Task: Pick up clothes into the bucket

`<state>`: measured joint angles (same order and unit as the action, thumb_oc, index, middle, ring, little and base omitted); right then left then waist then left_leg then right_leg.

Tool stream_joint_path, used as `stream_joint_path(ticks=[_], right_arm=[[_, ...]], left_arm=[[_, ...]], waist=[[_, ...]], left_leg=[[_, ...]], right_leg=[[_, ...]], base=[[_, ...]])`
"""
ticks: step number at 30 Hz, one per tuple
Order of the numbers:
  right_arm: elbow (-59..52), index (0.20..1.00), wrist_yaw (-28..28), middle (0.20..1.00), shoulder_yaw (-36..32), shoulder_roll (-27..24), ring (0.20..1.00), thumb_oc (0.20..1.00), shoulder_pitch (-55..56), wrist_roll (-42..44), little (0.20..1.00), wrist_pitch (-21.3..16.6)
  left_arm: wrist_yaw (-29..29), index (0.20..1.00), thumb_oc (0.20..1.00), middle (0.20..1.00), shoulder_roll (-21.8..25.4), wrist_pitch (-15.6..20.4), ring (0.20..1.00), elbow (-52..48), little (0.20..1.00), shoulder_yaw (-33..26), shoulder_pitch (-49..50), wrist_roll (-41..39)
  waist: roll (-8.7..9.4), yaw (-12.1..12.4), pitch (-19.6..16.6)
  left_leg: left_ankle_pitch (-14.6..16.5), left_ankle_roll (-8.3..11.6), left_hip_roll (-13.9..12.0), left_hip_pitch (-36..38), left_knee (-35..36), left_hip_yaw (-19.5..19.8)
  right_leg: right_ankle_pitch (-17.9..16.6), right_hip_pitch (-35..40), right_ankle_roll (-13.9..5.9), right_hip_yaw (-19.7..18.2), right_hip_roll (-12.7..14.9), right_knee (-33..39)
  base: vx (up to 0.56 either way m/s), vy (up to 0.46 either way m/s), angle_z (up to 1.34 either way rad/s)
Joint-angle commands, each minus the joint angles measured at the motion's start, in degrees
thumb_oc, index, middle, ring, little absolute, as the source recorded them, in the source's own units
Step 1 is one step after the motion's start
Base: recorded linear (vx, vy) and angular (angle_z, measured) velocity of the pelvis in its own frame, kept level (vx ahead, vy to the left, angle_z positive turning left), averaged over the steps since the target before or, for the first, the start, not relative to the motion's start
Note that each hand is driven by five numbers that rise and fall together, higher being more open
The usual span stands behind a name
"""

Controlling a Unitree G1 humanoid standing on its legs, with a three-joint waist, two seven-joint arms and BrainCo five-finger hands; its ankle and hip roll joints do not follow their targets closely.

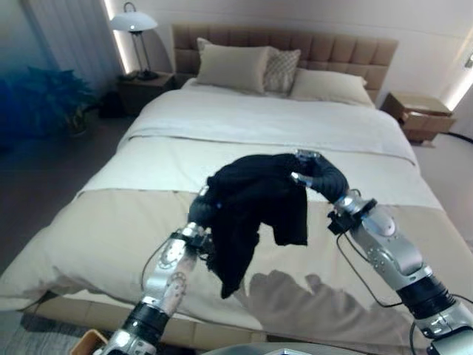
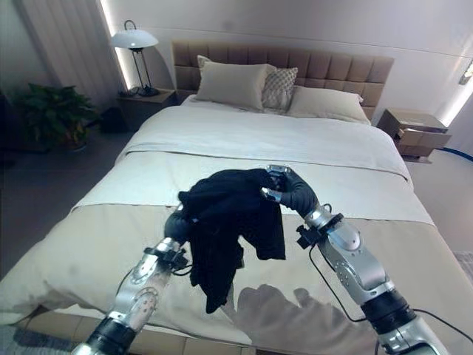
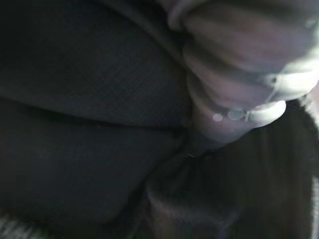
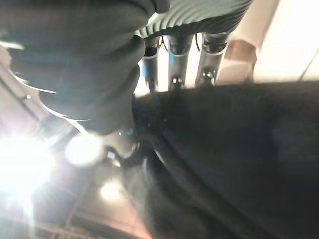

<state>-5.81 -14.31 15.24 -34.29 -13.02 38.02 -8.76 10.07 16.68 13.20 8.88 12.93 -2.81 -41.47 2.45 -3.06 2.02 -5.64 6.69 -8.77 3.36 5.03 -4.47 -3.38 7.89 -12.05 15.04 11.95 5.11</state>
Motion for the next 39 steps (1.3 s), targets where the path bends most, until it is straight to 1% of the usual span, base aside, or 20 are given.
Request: stream_joint_path(ticks=[1, 6, 9, 12, 16, 19, 22, 23, 24, 25, 26, 28, 29, 32, 33, 34, 35, 36, 37, 39], right_arm=[[1.18, 1.000, 1.42, 1.000, -7.92, 3.14, 1.000, 1.000, -4.42, 4.41, 1.000, -5.44], [4.00, 1.000, 1.99, 1.000, -9.00, 4.43, 1.000, 1.000, -2.84, 1.91, 1.000, -5.25], [8.46, 1.000, 4.24, 1.000, -8.60, 3.24, 1.000, 1.000, -2.52, -8.54, 1.000, -5.13], [11.67, 1.000, 4.86, 1.000, -7.90, 3.67, 1.000, 1.000, -2.10, -10.56, 1.000, -4.83], [16.64, 1.000, 7.74, 1.000, -6.51, 5.85, 1.000, 1.000, -1.36, -16.01, 1.000, -4.96], [17.84, 1.000, 9.92, 1.000, -5.66, 7.72, 1.000, 1.000, -0.07, -20.52, 1.000, -5.33], [17.34, 1.000, 10.98, 1.000, -5.70, 7.97, 1.000, 1.000, 1.01, -22.18, 1.000, -5.73], [17.25, 1.000, 12.06, 1.000, -5.23, 8.10, 1.000, 1.000, 2.38, -23.60, 1.000, -5.55], [17.41, 1.000, 12.44, 1.000, -4.93, 8.46, 1.000, 1.000, 2.66, -23.91, 1.000, -5.41], [17.42, 1.000, 12.46, 1.000, -4.91, 8.48, 1.000, 1.000, 2.65, -23.93, 1.000, -5.41], [17.70, 1.000, 13.21, 1.000, -4.85, 9.08, 1.000, 1.000, 3.80, -25.29, 1.000, -5.09], [17.17, 1.000, 13.28, 1.000, -5.46, 9.35, 1.000, 1.000, 5.62, -24.99, 1.000, -4.65], [16.86, 1.000, 13.23, 1.000, -6.25, 9.26, 1.000, 1.000, 7.03, -24.92, 1.000, -4.33], [16.00, 1.000, 13.53, 1.000, -8.32, 8.91, 1.000, 1.000, 9.54, -23.97, 1.000, -4.16], [16.07, 1.000, 13.86, 1.000, -8.62, 9.11, 1.000, 1.000, 9.17, -23.40, 1.000, -3.86], [16.10, 1.000, 13.86, 1.000, -8.63, 9.14, 1.000, 1.000, 9.11, -23.39, 1.000, -3.86], [14.53, 1.000, 13.98, 1.000, -8.86, 9.39, 1.000, 1.000, 9.23, -24.16, 1.000, -3.60], [14.49, 1.000, 13.98, 1.000, -8.87, 9.41, 1.000, 1.000, 9.24, -24.17, 1.000, -3.57], [12.39, 1.000, 13.67, 1.000, -8.60, 9.46, 1.000, 1.000, 9.00, -26.05, 1.000, -2.94], [11.45, 1.000, 13.54, 1.000, -8.27, 9.85, 1.000, 1.000, 9.30, -27.17, 1.000, -2.70]], left_arm=[[-1.03, 0.200, 0.200, 0.200, 4.19, 5.40, 0.200, -4.35, 0.200, -8.72, 0.35, -2.52], [-2.10, 0.200, 0.200, 0.200, 4.60, 6.53, 0.200, -7.21, 0.200, -13.32, 2.44, -1.11], [-3.06, 0.200, 0.200, 0.200, 4.64, 7.53, 0.200, -8.22, 0.200, -16.84, 4.43, 1.14], [-3.61, 0.200, 0.200, 0.200, 4.24, 7.81, 0.200, -8.72, 0.200, -18.18, 5.83, 2.14], [-5.13, 0.200, 0.200, 0.200, 3.44, 8.04, 0.200, -8.65, 0.200, -19.43, 7.11, 3.83], [-6.57, 0.200, 0.200, 0.200, 3.51, 8.34, 0.200, -9.28, 0.200, -19.81, 7.56, 6.16], [-8.20, 0.200, 0.200, 0.200, 3.39, 8.66, 0.200, -8.72, 0.200, -20.04, 6.31, 8.21], [-9.18, 0.200, 0.200, 0.200, 2.92, 8.66, 0.200, -8.17, 0.200, -19.80, 4.96, 9.12], [-9.31, 0.200, 0.200, 0.200, 2.78, 8.72, 0.200, -8.04, 0.200, -19.67, 4.53, 8.98], [-9.31, 0.200, 0.200, 0.200, 2.79, 8.73, 0.200, -8.03, 0.200, -19.68, 4.52, 8.98], [-10.66, 0.200, 0.200, 0.200, 2.60, 8.94, 0.200, -8.12, 0.200, -19.54, 3.31, 9.93], [-11.51, 0.200, 0.200, 0.200, 2.95, 8.47, 0.200, -9.29, 0.200, -18.65, 2.39, 10.94], [-12.05, 0.200, 0.200, 0.200, 3.24, 8.13, 0.200, -9.32, 0.200, -18.33, 1.99, 11.95], [-12.42, 0.200, 0.200, 0.200, 3.91, 7.46, 0.200, -8.81, 0.200, -16.82, 0.18, 12.55], [-12.95, 0.200, 0.200, 0.200, 4.30, 7.51, 0.200, -7.22, 0.200, -15.73, -1.35, 13.55], [-12.93, 0.200, 0.200, 0.200, 4.34, 7.56, 0.200, -7.13, 0.200, -15.73, -1.43, 13.54], [-13.30, 0.200, 0.200, 0.200, 4.61, 7.42, 0.200, -8.19, 0.200, -15.32, -1.64, 13.85], [-13.30, 0.200, 0.200, 0.200, 4.64, 7.40, 0.200, -8.21, 0.200, -15.32, -1.64, 13.85], [-13.69, 0.200, 0.200, 0.200, 4.75, 7.45, 0.200, -8.24, 0.200, -15.31, -1.26, 15.07], [-13.77, 0.200, 0.200, 0.200, 5.03, 7.39, 0.200, -7.74, 0.200, -14.67, -1.63, 15.80]], waist=[[3.86, 2.00, 1.11], [3.50, 2.79, 1.03], [2.98, 3.72, 1.45], [2.49, 4.46, 2.15], [1.64, 6.01, 4.58], [0.48, 6.86, 6.82], [0.50, 5.72, 7.89], [1.36, 3.80, 8.42], [1.60, 3.38, 8.64], [1.56, 3.37, 8.67], [1.83, 2.34, 8.73], [0.94, 1.35, 8.47], [0.90, 0.64, 8.43], [-0.30, -0.21, 8.55], [0.09, -0.63, 9.48], [0.22, -0.67, 9.41], [1.04, -0.56, 10.73], [1.15, -0.53, 10.77], [1.71, -0.40, 11.89], [2.12, -0.94, 13.35]], left_leg=[[5.97, 2.17, -2.87, 2.98, -5.49, 0.88], [5.16, 2.74, -3.69, 2.96, -5.18, 1.53], [3.94, 3.41, -4.67, 2.19, -5.69, 2.13], [3.20, 3.86, -5.36, 1.01, -7.41, 3.01], [0.55, 5.14, -6.68, -1.52, -9.45, 6.20], [-2.62, 6.35, -8.41, -4.83, -6.66, 9.62], [-3.44, 5.21, -8.16, -8.95, -8.09, 6.67], [-0.06, 2.98, -8.44, -9.26, -15.11, -1.90], [1.64, 2.62, -8.72, -8.68, -17.59, -3.74], [1.83, 2.62, -8.79, -8.77, -17.86, -3.69], [4.55, 2.37, -9.25, -6.93, -21.57, -4.71], [7.61, 3.47, -9.73, -4.23, -18.42, -3.88], [6.58, 3.44, -9.21, -2.98, -15.49, -4.75], [7.70, 3.80, -8.22, -1.35, -9.29, -5.64], [8.04, 2.65, -4.47, -3.13, -9.59, -5.02], [8.03, 2.55, -4.28, -3.30, -9.65, -5.01], [10.34, 1.05, -0.98, -3.73, -11.33, -4.90], [10.39, 0.96, -0.84, -3.73, -11.42, -4.96], [12.57, -1.34, 2.06, -2.52, -11.67, -5.68], [13.25, -2.88, 4.32, -1.63, -11.91, -4.83]], right_leg=[[-3.79, -1.62, -1.39, 0.58, 3.60, -1.39], [-2.94, -0.86, -0.75, 1.41, 2.57, -1.05], [-2.36, -0.81, -0.09, 1.86, 1.40, -0.44], [-1.98, -0.72, 0.44, 2.24, 0.60, -0.11], [-0.87, -0.36, 1.56, 3.76, -1.35, -0.11], [0.79, -1.63, 2.48, 5.76, -4.11, -0.11], [0.65, -3.67, 2.87, 7.71, -3.80, -0.11], [0.00, -5.62, 3.88, 9.80, -2.95, -0.11], [-0.30, -6.18, 4.23, 10.75, -2.63, -0.11], [-0.29, -6.15, 4.22, 10.76, -2.68, -0.11], [-0.70, -6.68, 4.33, 12.81, -1.71, -0.11], [-0.49, -5.94, 2.96, 13.70, -1.33, -0.21], [-2.04, -6.41, 2.84, 15.12, -0.24, -0.12], [-3.52, -7.23, 0.62, 14.84, 1.77, -0.55], [-6.91, -9.86, 0.14, 15.17, 5.31, -0.89], [-6.97, -10.00, 0.08, 15.15, 5.50, -0.91], [-8.81, -10.30, -0.86, 14.89, 9.05, -2.53], [-8.79, -10.36, -0.92, 14.79, 9.23, -2.65], [-9.41, -12.18, -1.57, 14.10, 13.37, -7.46], [-9.83, -13.62, -1.89, 9.73, 16.07, -12.84]], base=[[0.00, -0.030, 0.01], [-0.02, -0.031, 0.08], [-0.05, -0.045, 0.09], [-0.06, -0.054, 0.02], [-0.11, -0.105, 0.15], [-0.22, -0.110, 0.50], [-0.24, -0.020, 0.74], [-0.27, -0.014, 0.83], [-0.27, -0.018, 1.06], [-0.19, 0.051, 0.85], [-0.13, 0.090, 0.50], [-0.06, 0.153, 0.68], [-0.05, 0.211, 1.13], [-0.08, 0.282, 0.87], [-0.14, 0.243, 0.44], [-0.19, 0.475, 0.62], [-0.05, 0.250, 0.77], [-0.09, 0.511, 0.60], [-0.03, 0.396, 0.20], [-0.06, 0.365, 0.12]])
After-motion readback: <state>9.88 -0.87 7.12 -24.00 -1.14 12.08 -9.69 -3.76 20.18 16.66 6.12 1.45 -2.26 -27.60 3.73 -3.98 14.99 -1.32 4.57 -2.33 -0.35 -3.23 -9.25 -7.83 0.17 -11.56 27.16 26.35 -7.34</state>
